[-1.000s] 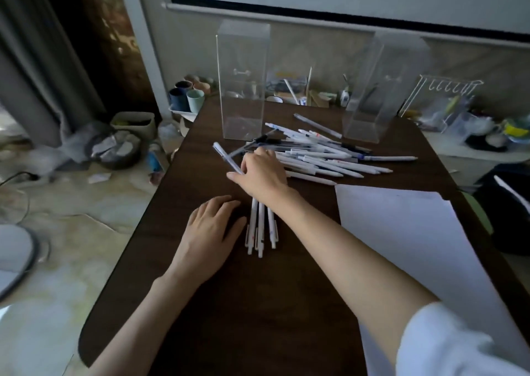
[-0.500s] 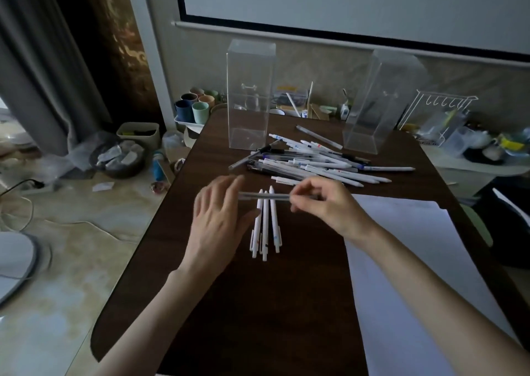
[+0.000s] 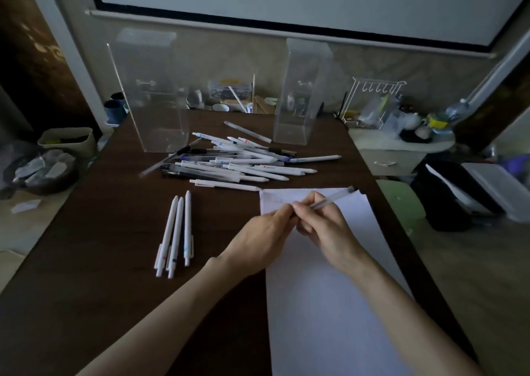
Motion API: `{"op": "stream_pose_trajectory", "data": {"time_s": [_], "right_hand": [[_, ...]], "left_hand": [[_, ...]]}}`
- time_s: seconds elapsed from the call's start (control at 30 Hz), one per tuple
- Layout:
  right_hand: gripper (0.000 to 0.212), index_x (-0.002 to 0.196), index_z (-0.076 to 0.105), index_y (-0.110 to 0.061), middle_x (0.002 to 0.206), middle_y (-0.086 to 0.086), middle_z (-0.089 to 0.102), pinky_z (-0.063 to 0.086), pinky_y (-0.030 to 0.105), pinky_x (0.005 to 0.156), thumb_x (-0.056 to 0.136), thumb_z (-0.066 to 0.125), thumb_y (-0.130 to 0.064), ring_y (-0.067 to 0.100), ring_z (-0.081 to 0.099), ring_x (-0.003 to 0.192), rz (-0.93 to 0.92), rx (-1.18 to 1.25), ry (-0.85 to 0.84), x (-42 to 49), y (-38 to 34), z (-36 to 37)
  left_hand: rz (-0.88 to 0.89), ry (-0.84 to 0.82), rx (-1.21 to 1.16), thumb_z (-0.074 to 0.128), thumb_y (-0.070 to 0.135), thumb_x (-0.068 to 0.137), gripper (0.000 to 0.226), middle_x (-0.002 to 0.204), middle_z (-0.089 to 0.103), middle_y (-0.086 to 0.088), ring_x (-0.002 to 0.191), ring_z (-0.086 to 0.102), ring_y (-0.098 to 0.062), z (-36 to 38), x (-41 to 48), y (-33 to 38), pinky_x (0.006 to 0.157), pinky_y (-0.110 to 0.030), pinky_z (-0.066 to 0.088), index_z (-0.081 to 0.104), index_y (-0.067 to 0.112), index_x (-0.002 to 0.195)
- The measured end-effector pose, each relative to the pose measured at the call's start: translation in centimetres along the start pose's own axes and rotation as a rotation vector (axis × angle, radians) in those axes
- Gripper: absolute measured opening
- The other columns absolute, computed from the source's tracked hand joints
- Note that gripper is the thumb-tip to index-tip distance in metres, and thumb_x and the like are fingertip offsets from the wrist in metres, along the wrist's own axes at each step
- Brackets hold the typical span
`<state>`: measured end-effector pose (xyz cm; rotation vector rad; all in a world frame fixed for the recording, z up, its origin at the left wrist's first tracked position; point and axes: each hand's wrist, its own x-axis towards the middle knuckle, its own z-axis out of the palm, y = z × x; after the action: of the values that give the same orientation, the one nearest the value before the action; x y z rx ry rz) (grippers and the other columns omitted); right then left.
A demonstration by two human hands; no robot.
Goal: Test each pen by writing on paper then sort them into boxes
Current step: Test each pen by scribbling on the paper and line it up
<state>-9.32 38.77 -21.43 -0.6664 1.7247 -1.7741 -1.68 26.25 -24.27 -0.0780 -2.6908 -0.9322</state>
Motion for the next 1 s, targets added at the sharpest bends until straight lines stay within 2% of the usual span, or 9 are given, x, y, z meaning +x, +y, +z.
{"op": "stream_pose_trajectory", "data": {"time_s": [0.17,0.27,0.37,0.43,0.5,0.6,0.7,0.87,1.0], "right_hand": [[0.022,0.074,0.046,-0.012,0.053,-0.003,0.04,0.033,0.023,0.057,0.095,0.053,-0.013,0.009,0.038,0.054,-0.021,-0.035,-0.066,1.1,0.6,-0.9],[0.019,0.076,0.051,-0.01,0.05,-0.002,0.049,0.037,0.021,0.055,0.094,0.051,-0.009,0.01,0.045,0.052,-0.038,-0.034,0.023,2.8,0.1,-0.5],[0.019,0.078,0.059,-0.009,0.053,-0.004,0.058,0.04,0.023,0.056,0.094,0.052,-0.015,0.01,0.052,0.054,-0.085,-0.155,0.164,4.9,0.1,-0.6],[0.022,0.076,0.061,-0.01,0.054,-0.005,0.058,0.039,0.021,0.055,0.095,0.053,-0.019,0.005,0.051,0.053,-0.08,-0.262,0.243,5.8,0.7,-0.9],[0.019,0.079,0.059,-0.013,0.056,-0.006,0.055,0.039,0.016,0.05,0.095,0.053,-0.019,0.001,0.049,0.049,-0.077,-0.191,0.338,6.2,1.4,-1.2],[0.021,0.077,0.045,-0.018,0.051,-0.012,0.047,0.033,0.013,0.044,0.095,0.052,-0.009,0.0,0.04,0.044,-0.121,-0.065,0.404,6.6,2.1,-1.8],[0.035,0.066,0.033,-0.016,0.045,-0.013,0.036,0.029,0.017,0.043,0.094,0.05,-0.003,0.004,0.033,0.042,-0.108,-0.169,0.336,6.9,2.5,-1.8],[0.024,0.075,0.045,-0.004,0.055,0.006,0.053,0.046,0.021,0.055,0.09,0.061,-0.012,0.013,0.053,0.052,-0.157,-0.244,0.317,7.2,2.7,-1.5],[0.036,0.059,0.036,-0.014,0.048,0.001,0.038,0.032,0.03,0.049,0.084,0.061,-0.005,0.013,0.035,0.046,-0.121,-0.378,0.362,7.5,3.4,-1.7]], "left_hand": [[-0.063,0.062,0.139,0.031,0.05,0.096,0.046,0.07,0.063,-0.004,0.065,0.059,-0.028,-0.5,0.2,-0.5,0.05,-0.029,0.033,0.053,0.014,0.113],[-0.105,0.121,0.196,0.038,0.044,0.094,0.035,0.086,0.062,-0.002,0.074,0.057,-0.018,-0.6,0.6,-1.0,0.055,-0.028,0.035,0.051,0.015,0.108],[-0.154,0.101,0.301,0.038,0.05,0.09,0.049,0.105,0.057,-0.006,0.096,0.056,-0.025,-0.1,0.8,-2.0,0.073,-0.036,0.043,0.046,0.021,0.129],[-0.207,0.1,0.374,0.033,0.055,0.088,0.059,0.112,0.056,-0.007,0.099,0.055,-0.027,0.1,0.7,-2.2,0.075,-0.038,0.043,0.044,0.02,0.134],[-0.256,0.109,0.398,0.034,0.057,0.087,0.063,0.114,0.055,-0.009,0.099,0.054,-0.027,0.2,0.7,-2.1,0.076,-0.038,0.044,0.043,0.017,0.135],[-0.179,0.124,0.426,0.034,0.058,0.087,0.056,0.099,0.054,-0.005,0.087,0.054,-0.024,0.2,0.7,-2.3,0.069,-0.036,0.044,0.05,0.025,0.129],[-0.084,0.092,0.448,0.034,0.058,0.087,0.051,0.088,0.05,-0.002,0.077,0.052,-0.021,0.8,0.5,-2.7,0.064,-0.032,0.038,0.059,0.029,0.121],[-0.076,0.088,0.467,0.035,0.053,0.087,0.047,0.083,0.049,-0.001,0.073,0.049,-0.02,1.0,0.5,-3.0,0.062,-0.03,0.031,0.06,0.029,0.119],[-0.074,0.082,0.453,0.035,0.05,0.088,0.047,0.081,0.048,-0.002,0.07,0.049,-0.02,1.0,0.6,-2.9,0.061,-0.029,0.029,0.061,0.028,0.119]]}}
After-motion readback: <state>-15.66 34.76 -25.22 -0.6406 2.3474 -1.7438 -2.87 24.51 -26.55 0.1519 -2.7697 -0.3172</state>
